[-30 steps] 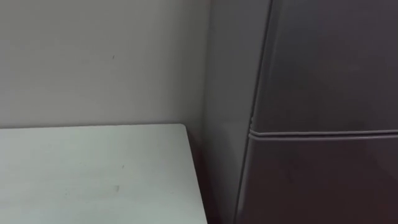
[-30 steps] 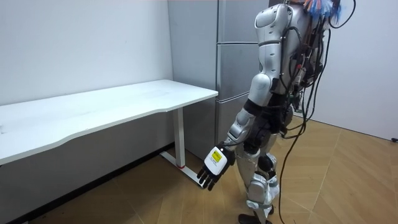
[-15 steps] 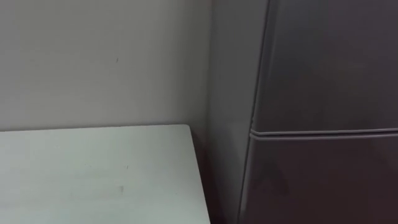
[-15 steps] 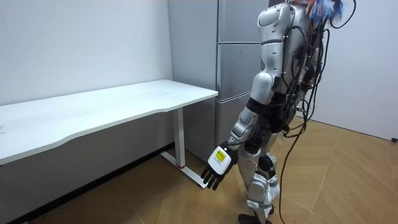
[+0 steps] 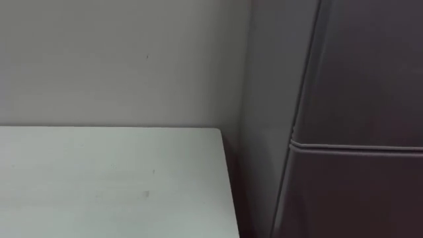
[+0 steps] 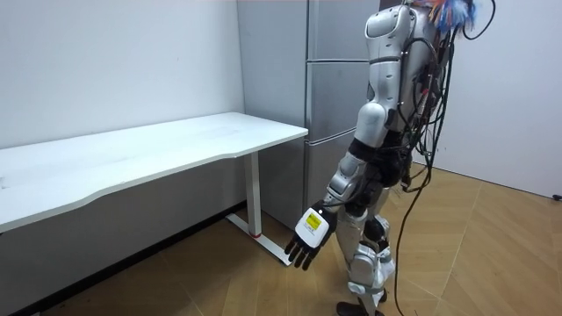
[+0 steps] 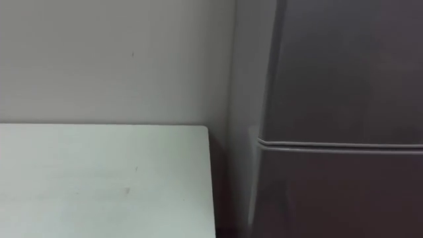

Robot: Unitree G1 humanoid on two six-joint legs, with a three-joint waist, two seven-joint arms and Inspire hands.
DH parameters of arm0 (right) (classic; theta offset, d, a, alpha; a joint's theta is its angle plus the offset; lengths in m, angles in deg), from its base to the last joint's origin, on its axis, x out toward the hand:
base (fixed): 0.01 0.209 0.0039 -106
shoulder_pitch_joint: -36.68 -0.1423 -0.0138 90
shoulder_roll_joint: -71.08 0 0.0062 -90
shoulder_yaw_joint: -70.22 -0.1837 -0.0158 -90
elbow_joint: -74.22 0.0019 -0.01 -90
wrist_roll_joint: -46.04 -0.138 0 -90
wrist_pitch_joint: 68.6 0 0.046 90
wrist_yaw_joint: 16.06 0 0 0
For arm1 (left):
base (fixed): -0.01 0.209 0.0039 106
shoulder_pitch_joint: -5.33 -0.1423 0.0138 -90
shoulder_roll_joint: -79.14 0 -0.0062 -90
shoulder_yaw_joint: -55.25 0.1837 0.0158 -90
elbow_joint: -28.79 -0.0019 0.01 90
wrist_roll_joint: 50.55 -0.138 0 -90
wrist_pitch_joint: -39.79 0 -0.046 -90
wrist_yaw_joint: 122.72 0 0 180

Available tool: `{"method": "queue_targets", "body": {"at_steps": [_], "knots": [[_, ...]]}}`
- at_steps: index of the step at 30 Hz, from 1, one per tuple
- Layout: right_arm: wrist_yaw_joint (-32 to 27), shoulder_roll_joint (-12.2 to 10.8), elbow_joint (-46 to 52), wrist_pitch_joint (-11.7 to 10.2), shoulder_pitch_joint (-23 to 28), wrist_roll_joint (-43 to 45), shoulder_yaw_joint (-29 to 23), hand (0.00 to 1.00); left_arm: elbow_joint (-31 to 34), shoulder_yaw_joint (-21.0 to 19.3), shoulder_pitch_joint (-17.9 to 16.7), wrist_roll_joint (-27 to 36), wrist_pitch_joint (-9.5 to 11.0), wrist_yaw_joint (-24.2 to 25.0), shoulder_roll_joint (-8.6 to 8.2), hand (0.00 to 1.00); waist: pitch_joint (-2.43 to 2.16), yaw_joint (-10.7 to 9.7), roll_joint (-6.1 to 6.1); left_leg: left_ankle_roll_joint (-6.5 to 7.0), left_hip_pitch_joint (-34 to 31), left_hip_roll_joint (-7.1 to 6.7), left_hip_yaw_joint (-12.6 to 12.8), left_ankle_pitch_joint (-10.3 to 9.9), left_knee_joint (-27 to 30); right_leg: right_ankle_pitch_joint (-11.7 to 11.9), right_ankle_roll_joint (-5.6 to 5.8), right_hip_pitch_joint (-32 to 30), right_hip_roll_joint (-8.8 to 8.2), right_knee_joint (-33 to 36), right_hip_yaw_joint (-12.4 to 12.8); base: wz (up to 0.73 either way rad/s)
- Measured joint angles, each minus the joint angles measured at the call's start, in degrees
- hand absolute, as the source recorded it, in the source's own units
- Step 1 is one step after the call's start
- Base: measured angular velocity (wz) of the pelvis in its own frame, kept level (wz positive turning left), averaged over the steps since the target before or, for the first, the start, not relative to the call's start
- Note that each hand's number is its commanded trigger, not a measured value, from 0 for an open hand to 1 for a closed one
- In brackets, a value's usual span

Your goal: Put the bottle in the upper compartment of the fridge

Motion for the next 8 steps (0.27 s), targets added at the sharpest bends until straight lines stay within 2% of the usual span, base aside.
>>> {"method": "queue_targets", "body": {"at_steps": [8], "knots": [[1.8, 0.0, -2.8, 0.1, -0.7, -4.6, -0.3, 0.0, 0.0, -0.1, 0.3, -2.8, -0.1, 0.0, 0.03, 0.0, 0.0, 0.0, 0.0, -0.04, 0.0, 0.0, 0.0, 0.0, -0.1, -0.1, -0.02, 0.0, 0.21, 0.0, 0.8, 0.0]]}}
